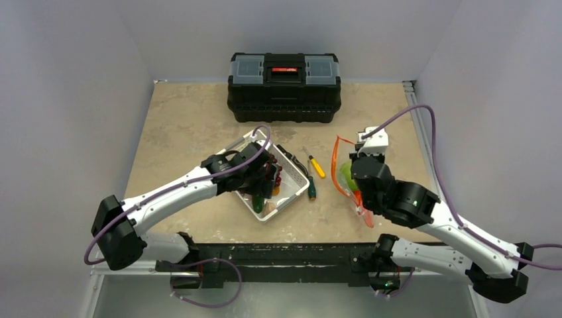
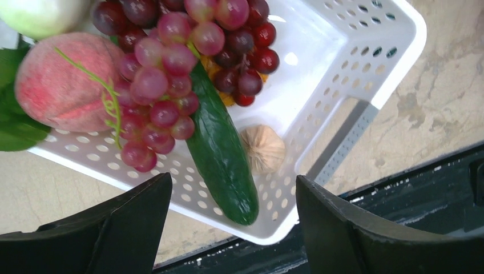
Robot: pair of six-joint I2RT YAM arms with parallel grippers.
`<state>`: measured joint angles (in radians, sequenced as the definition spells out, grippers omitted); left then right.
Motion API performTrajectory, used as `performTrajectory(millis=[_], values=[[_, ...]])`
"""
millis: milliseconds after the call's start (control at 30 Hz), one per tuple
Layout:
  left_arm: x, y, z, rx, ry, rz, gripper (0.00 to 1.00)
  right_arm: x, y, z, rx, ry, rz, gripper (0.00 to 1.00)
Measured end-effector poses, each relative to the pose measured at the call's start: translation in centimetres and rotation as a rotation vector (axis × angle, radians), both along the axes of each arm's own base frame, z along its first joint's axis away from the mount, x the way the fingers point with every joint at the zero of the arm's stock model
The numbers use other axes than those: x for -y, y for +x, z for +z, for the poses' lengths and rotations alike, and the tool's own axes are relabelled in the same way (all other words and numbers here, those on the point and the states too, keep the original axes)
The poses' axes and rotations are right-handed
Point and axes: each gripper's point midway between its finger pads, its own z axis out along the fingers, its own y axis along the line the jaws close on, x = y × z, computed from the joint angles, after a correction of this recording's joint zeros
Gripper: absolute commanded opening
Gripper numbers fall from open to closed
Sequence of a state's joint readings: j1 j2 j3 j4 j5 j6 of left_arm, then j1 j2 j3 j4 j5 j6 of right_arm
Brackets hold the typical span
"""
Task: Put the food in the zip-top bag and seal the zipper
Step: Pick up the fake fruit from the bin.
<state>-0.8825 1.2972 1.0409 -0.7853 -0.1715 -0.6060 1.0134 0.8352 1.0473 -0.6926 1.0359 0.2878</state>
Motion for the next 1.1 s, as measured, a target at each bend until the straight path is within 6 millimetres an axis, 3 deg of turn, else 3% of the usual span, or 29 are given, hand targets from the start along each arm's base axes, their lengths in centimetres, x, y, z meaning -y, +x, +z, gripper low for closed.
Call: performTrajectory(millis=[200, 333, 433, 667, 1100], values=[[-1.5, 3.3, 0.7, 0.015, -0.015, 0.081, 0.78, -2.9, 0.3, -5.2, -0.09, -0.017, 0.086, 0.0], [-3.3, 5.5, 1.3, 0.029, -0.038, 0.157, 0.72, -4.7, 0.7, -7.1, -0.142, -0.025, 0.122, 0.0], [-4.8, 6.9, 1.4, 0.036, -0.047, 0.215, 0.61, -5.1, 0.6, -7.0, -0.141, -0.002, 0.138, 0.0], [-8.2, 9.2, 0.7, 0.034, 0.004, 0.295, 0.51, -5.0, 0.4, -6.0, -0.114, 0.047, 0.151, 0.0], [-8.6, 10.1, -4.4, -0.087, 0.145, 0.267, 0.66, -5.1, 0.3, -6.0, -0.115, 0.05, 0.158, 0.0]])
